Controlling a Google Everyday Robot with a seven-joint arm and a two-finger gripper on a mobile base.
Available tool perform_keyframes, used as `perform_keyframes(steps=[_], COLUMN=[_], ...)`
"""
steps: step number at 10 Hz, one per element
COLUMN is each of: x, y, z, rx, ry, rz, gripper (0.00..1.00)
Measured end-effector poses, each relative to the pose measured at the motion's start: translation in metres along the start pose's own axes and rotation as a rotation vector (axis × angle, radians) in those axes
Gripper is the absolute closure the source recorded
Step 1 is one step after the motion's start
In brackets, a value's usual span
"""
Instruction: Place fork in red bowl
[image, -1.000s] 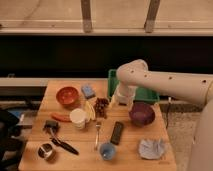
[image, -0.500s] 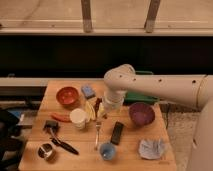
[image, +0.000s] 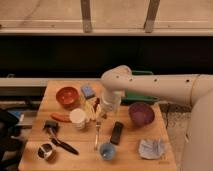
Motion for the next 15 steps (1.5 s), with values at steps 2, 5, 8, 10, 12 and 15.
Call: perform_keyframes(steps=[2, 5, 8, 10, 12, 15], x=[-0.003, 0.003, 0.013, 0.022, 0.026, 0.021], y=[0.012, 0.024, 0.029, 0.032, 0.035, 0.031], z=[0.027, 0.057, 0.076, 0.099, 0.112, 0.116], rx=[-0.003, 0.006, 0.016, 0.014, 0.027, 0.109], ry=[0.046, 0.123, 0.177, 0.228, 0.262, 0.263], rz=[-0.016, -0.022, -0.014, -0.007, -0.001, 0.035], gripper=[0.35, 0.35, 0.35, 0.35, 0.35, 0.41])
